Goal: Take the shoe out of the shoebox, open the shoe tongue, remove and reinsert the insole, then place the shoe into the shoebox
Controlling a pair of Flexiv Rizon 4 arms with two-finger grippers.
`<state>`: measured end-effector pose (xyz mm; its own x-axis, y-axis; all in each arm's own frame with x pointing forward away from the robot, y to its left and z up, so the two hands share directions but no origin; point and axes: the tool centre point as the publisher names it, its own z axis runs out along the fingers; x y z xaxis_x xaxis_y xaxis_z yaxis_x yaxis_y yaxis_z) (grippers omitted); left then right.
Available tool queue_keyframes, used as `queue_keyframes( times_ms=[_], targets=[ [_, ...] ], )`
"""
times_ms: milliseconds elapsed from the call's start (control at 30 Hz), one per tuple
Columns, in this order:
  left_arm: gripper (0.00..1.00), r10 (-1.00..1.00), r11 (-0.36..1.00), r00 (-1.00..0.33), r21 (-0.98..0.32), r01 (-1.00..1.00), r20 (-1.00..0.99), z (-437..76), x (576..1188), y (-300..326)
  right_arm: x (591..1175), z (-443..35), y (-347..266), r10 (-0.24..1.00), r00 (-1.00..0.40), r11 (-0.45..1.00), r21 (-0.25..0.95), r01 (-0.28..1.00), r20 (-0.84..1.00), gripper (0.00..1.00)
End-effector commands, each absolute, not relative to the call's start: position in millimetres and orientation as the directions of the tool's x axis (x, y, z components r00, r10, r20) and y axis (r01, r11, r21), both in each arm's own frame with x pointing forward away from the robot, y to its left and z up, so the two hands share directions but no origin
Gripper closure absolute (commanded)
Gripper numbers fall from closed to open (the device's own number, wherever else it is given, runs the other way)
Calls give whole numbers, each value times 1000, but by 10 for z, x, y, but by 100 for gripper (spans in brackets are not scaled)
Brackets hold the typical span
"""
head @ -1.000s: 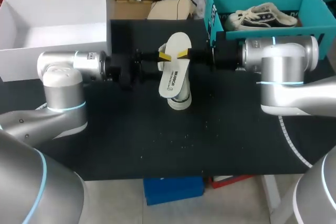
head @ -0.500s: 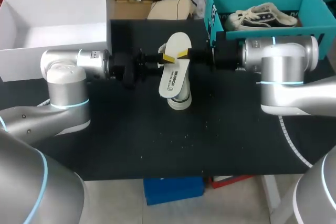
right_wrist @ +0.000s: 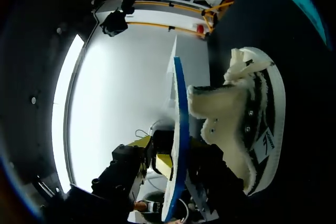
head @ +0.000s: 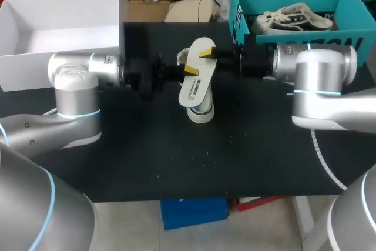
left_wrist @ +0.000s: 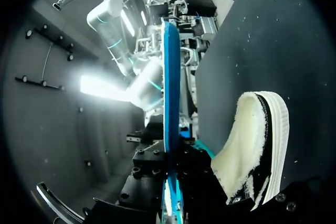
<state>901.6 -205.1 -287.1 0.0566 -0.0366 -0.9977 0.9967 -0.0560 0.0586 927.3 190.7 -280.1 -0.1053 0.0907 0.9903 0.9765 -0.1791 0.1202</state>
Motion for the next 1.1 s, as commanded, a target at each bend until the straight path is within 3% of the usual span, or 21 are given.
queue_keyframes(
  times_ms=[33, 567, 933, 1100],
  targets=[
    [100, 7, -47, 30, 30, 998, -1000, -2781, 8911, -2001, 9113, -2889, 1721, 73, -115, -217, 128, 968, 991, 0],
    [100, 167, -44, -125, -134, 990, -978, -2785, 8298, -1919, 8783, -2829, 1010, 230, -130, -270, 191, 944, 964, 0],
    [100, 229, -31, -220, -232, 972, -948, -2797, 8122, -1883, 8558, -2696, 637, 519, -189, -220, 344, 913, 834, 0],
    [100, 231, -38, -242, -257, 966, -942, -2822, 8076, -1881, 8518, -2648, 583, 543, -209, -196, 365, 910, 813, 0]
  ],
)
